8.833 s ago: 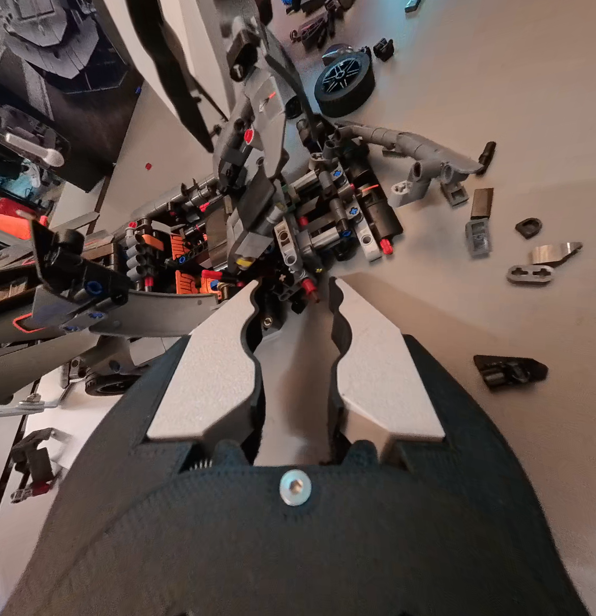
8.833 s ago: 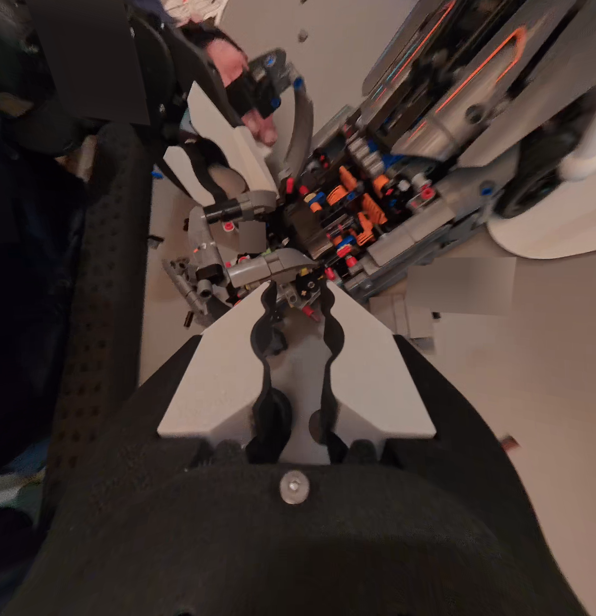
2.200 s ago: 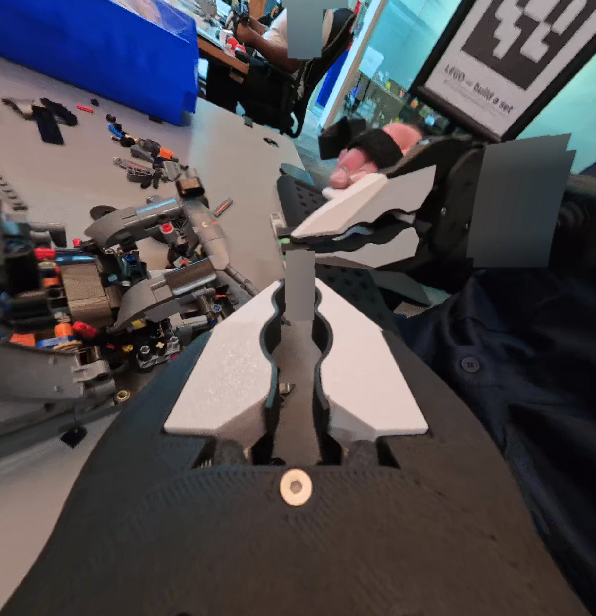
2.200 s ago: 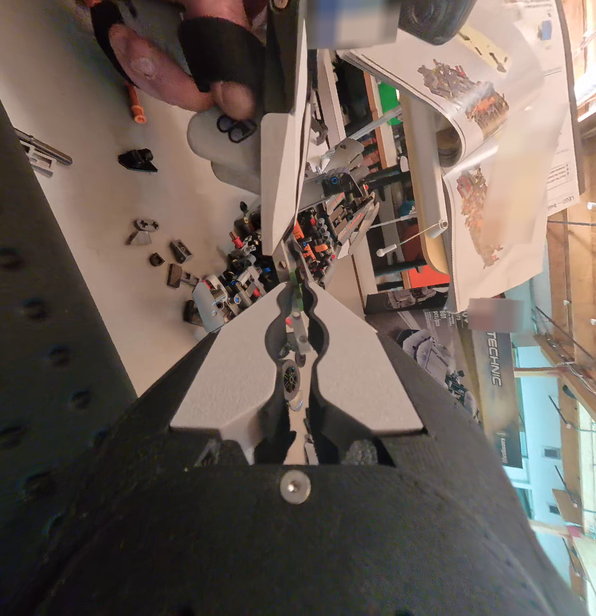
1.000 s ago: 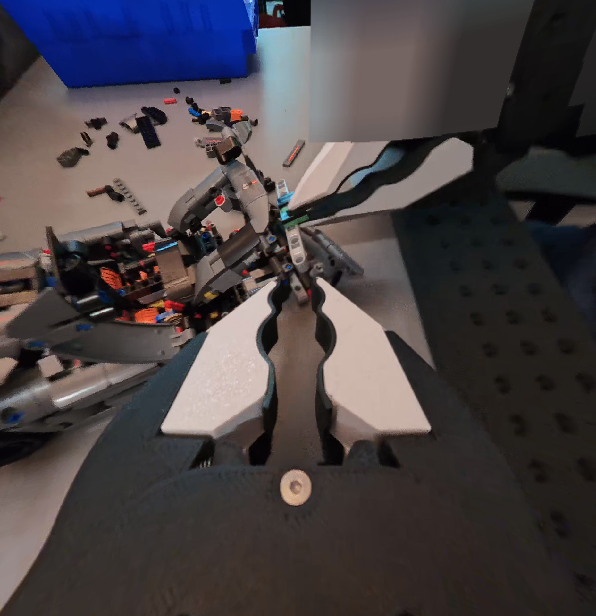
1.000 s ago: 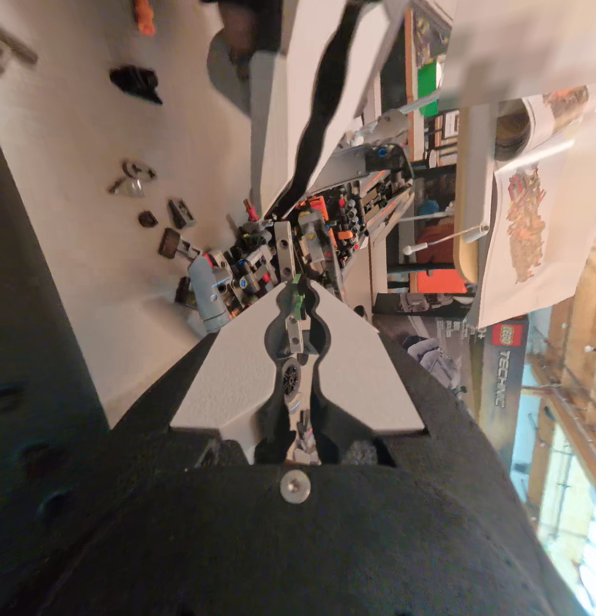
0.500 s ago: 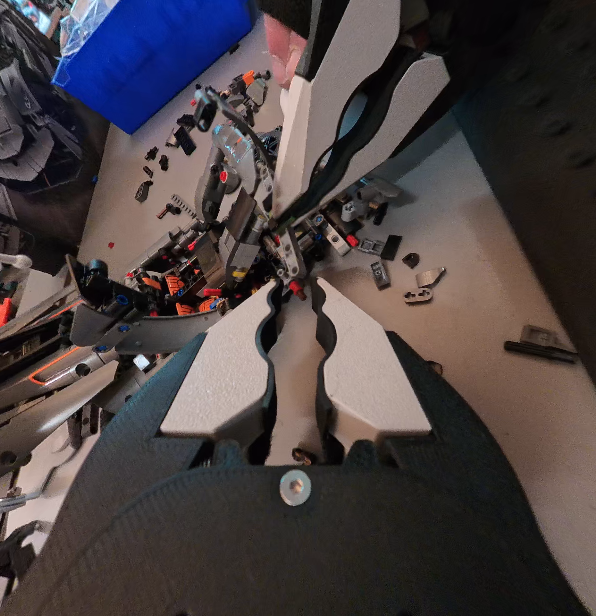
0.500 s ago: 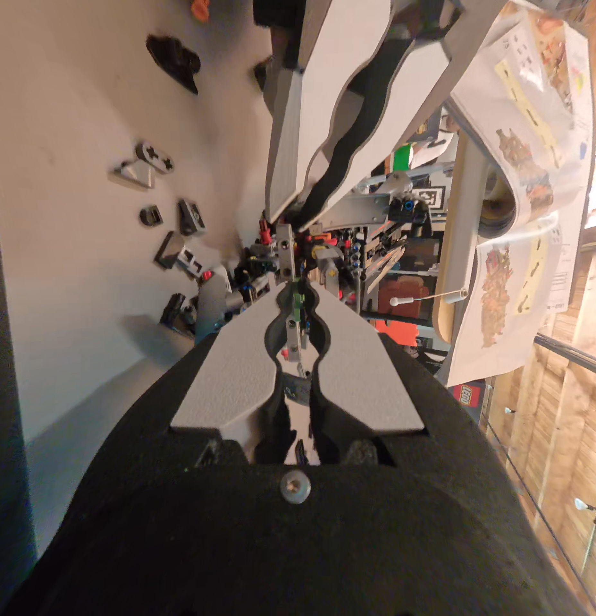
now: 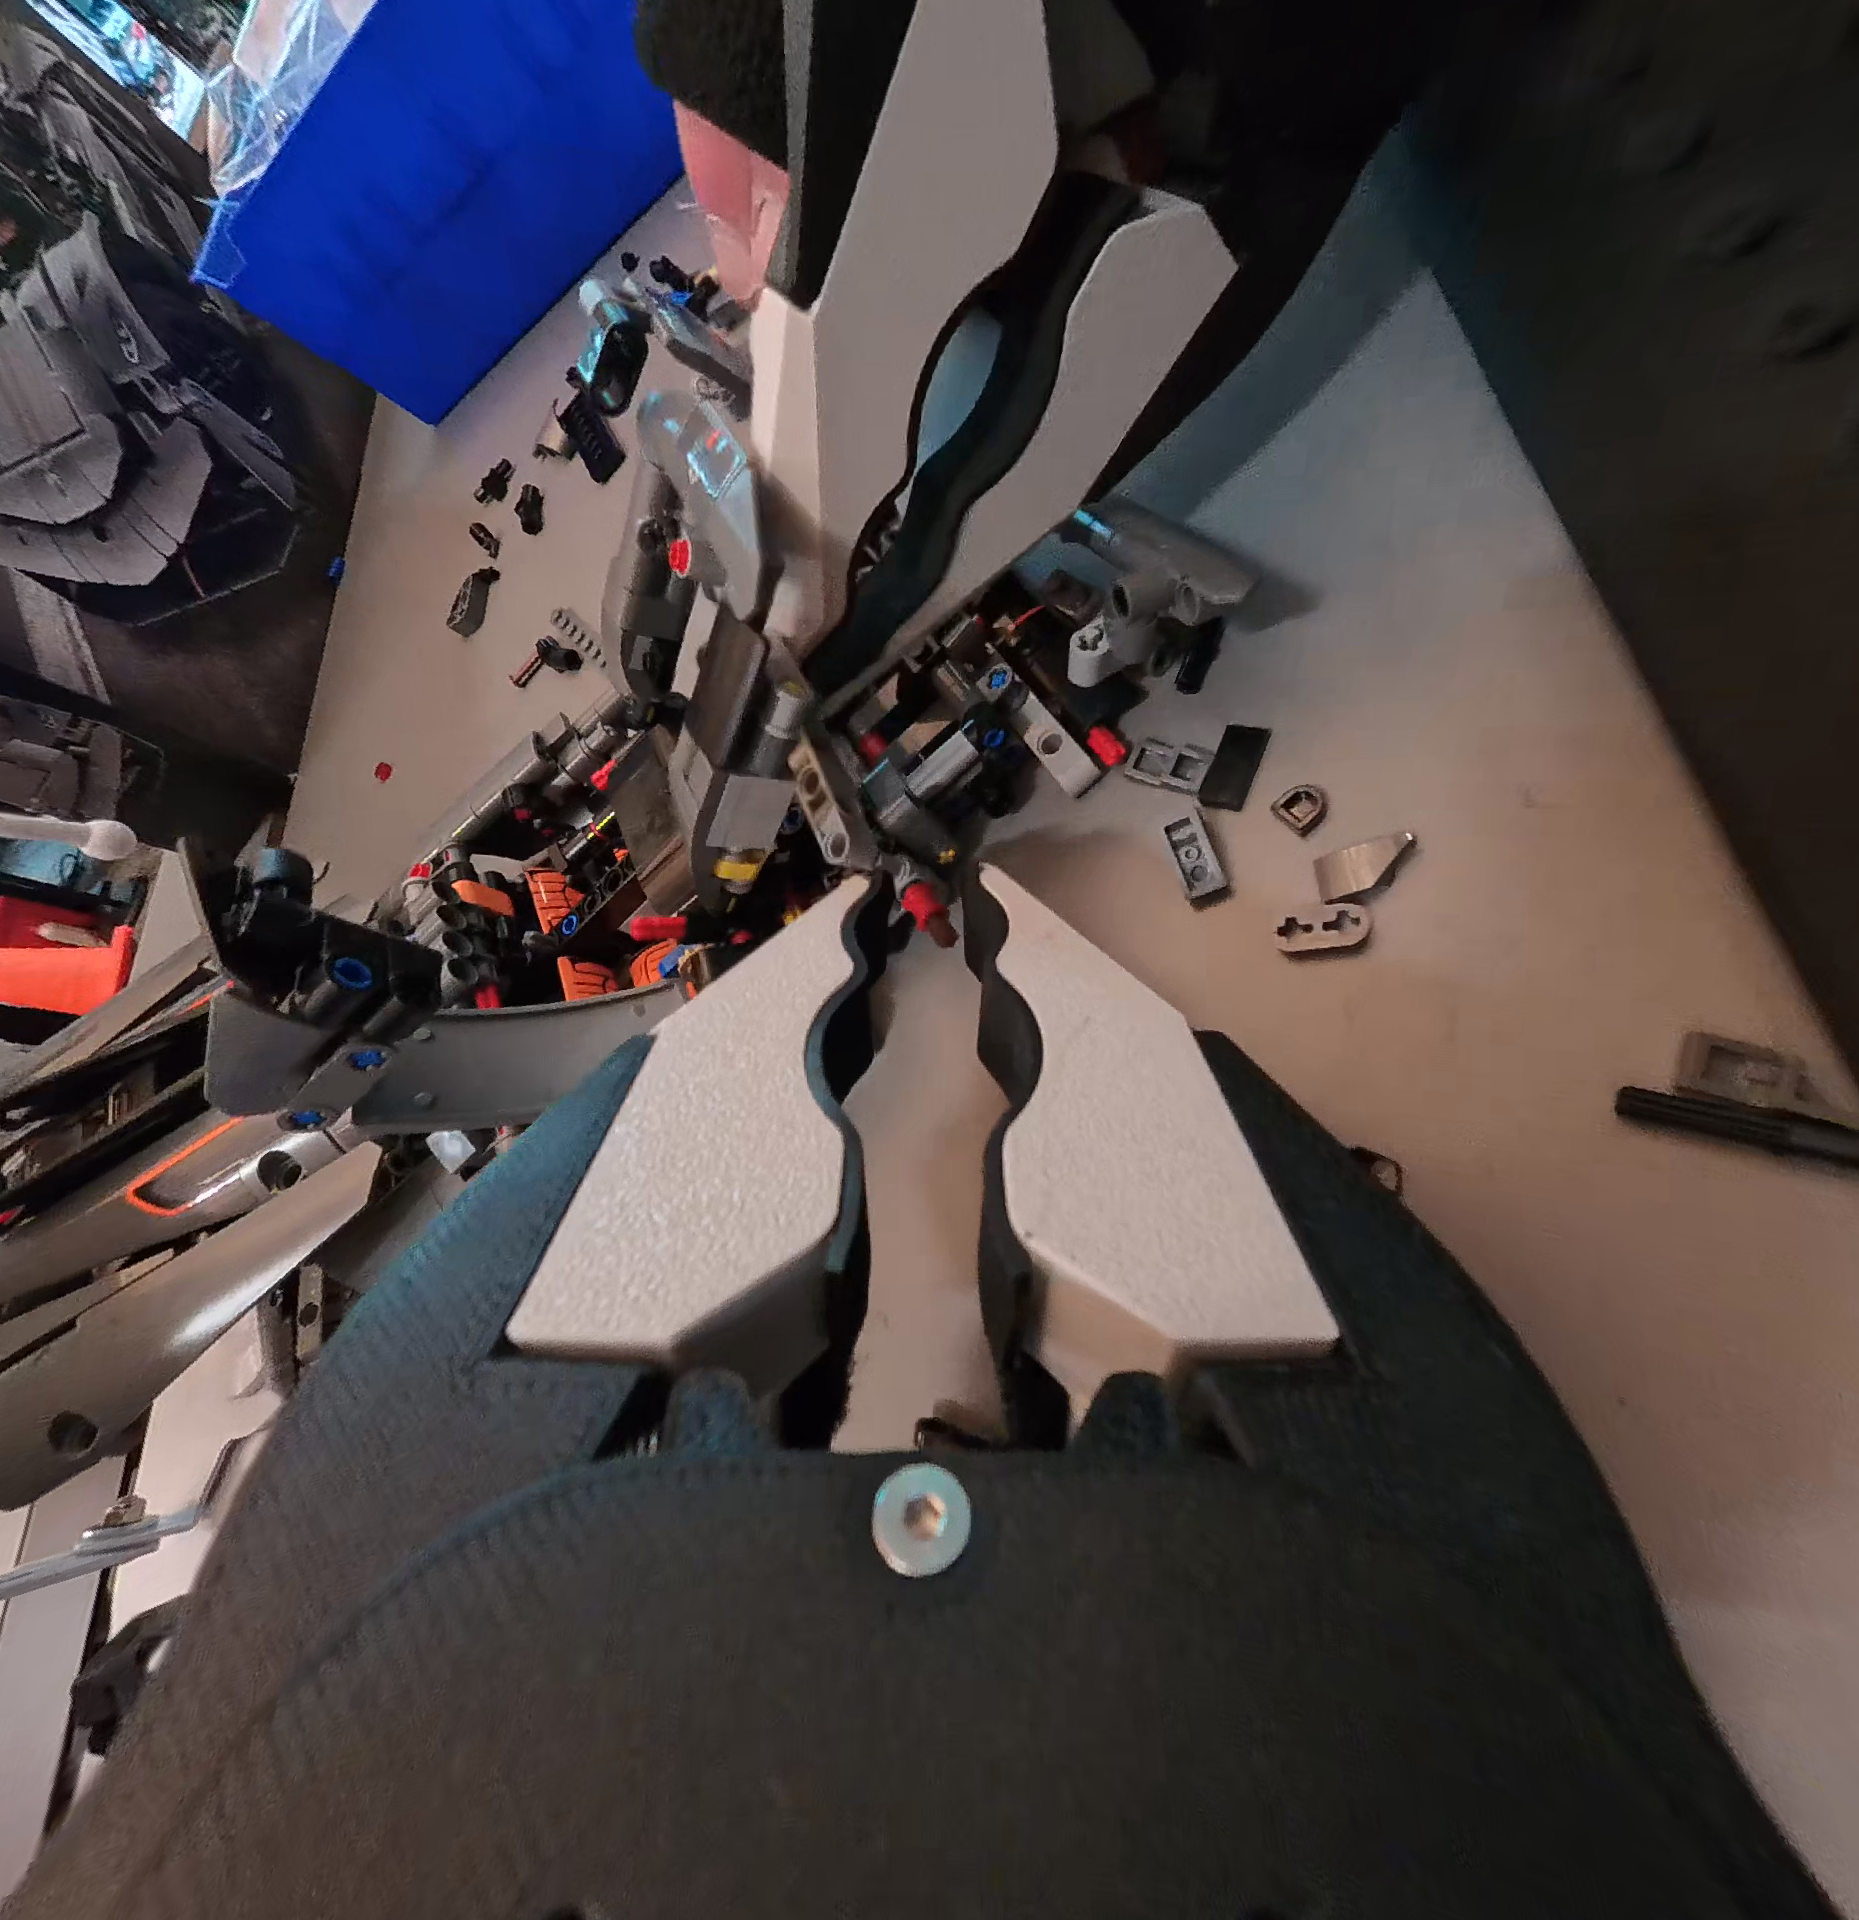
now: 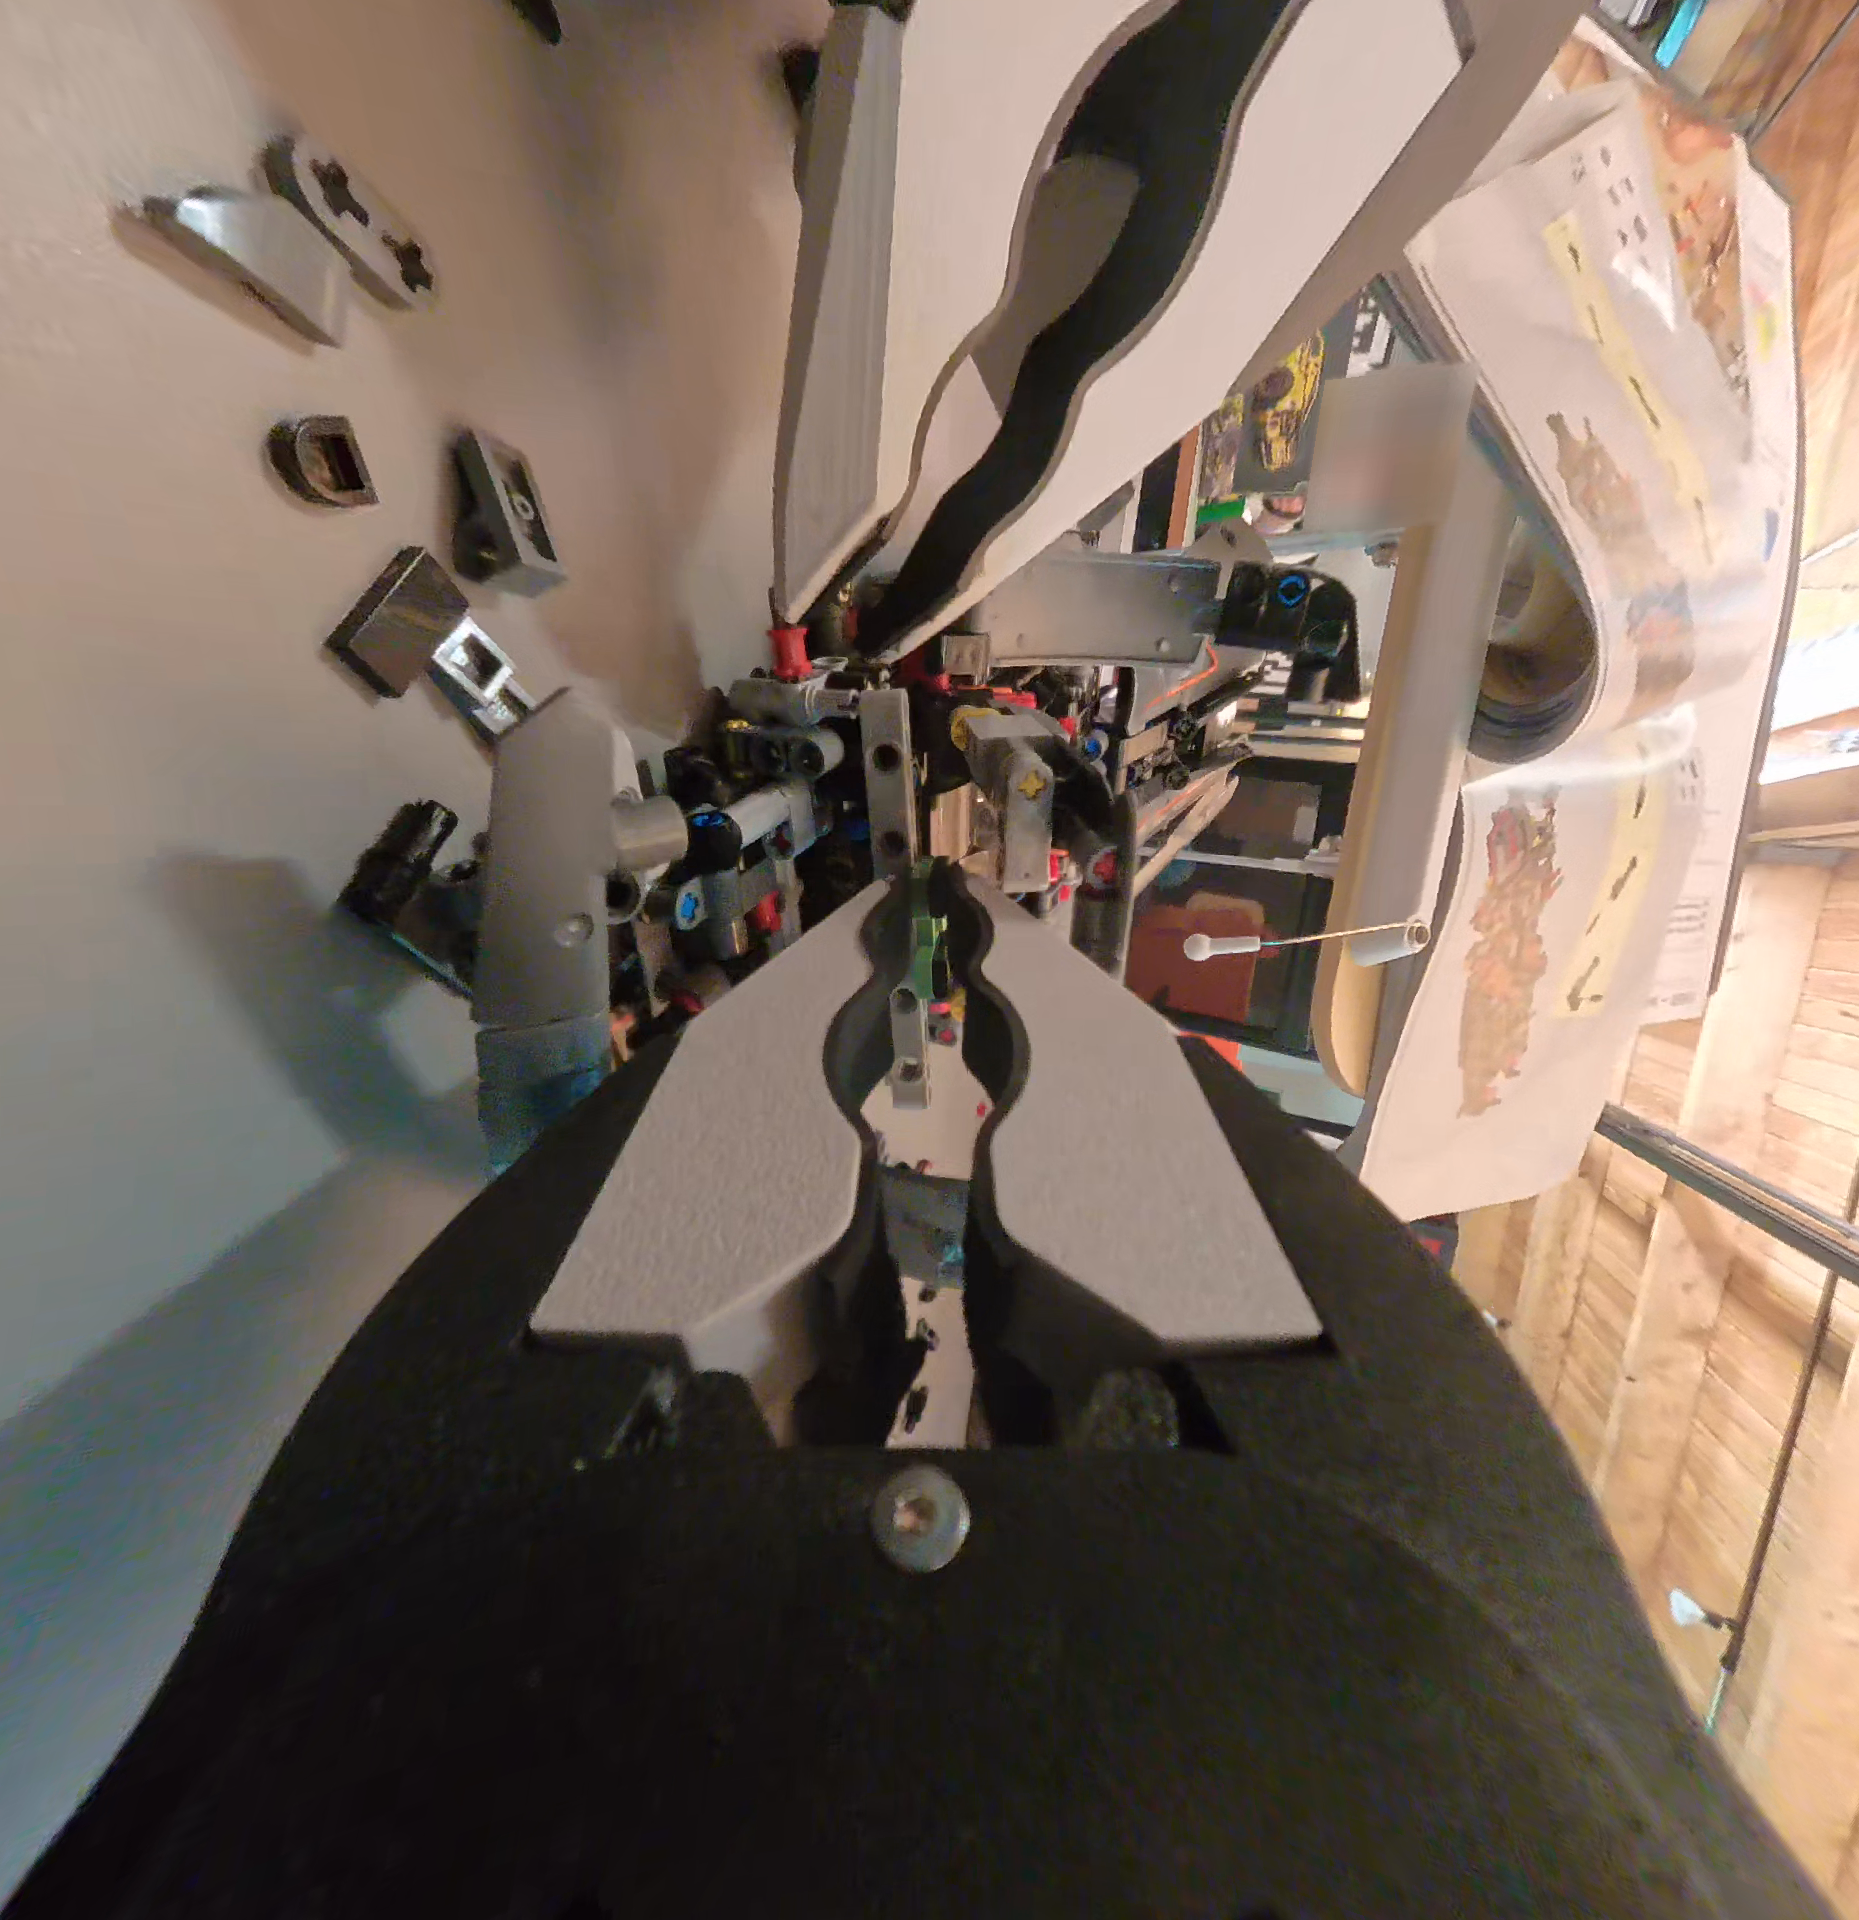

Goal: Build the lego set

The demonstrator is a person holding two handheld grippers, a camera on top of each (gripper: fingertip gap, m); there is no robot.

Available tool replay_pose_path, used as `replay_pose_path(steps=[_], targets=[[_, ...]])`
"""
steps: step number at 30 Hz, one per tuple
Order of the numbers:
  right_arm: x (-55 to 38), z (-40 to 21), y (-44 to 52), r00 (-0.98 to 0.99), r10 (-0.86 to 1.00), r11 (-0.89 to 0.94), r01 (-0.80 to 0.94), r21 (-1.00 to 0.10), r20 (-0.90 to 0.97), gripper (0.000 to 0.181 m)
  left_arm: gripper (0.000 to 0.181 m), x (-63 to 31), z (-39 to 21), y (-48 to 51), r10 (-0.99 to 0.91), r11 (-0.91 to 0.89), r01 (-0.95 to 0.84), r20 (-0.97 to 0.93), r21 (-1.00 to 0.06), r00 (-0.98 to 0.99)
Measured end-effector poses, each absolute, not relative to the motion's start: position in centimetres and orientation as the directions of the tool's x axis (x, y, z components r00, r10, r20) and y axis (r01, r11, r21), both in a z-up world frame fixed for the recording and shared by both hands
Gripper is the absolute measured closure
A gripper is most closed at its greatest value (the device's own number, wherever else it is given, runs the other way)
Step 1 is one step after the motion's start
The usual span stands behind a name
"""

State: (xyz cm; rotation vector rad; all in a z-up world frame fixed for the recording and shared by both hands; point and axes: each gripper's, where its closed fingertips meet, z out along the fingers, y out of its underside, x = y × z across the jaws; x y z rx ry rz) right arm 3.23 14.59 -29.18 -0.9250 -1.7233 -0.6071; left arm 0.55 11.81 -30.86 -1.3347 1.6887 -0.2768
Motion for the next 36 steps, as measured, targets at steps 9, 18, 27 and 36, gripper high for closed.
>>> replay_pose_path(steps=[9,18,27,36], targets=[[2.8,-29.5,14.8,-0.162,0.291,0.595,0.802,-0.046,0.943,0.178,0.167,0.4,-30.8,12.3,-0.836,0.393,-0.653,-0.548,-0.648,0.041],[2.7,-29.7,14.6,-0.173,0.279,0.602,0.798,-0.031,0.945,0.176,0.160,0.8,-31.0,12.3,-0.727,0.501,-0.693,-0.687,-0.518,-0.012],[3.0,-30.1,14.5,-0.168,0.332,0.587,0.807,-0.064,0.928,0.173,0.162,1.1,-31.3,12.3,-0.700,0.496,-0.732,-0.714,-0.467,-0.019],[3.0,-30.1,14.7,-0.152,0.370,0.572,0.814,-0.097,0.916,0.173,0.167,1.0,-31.2,12.7,-0.714,0.462,-0.741,-0.700,-0.487,0.015]])
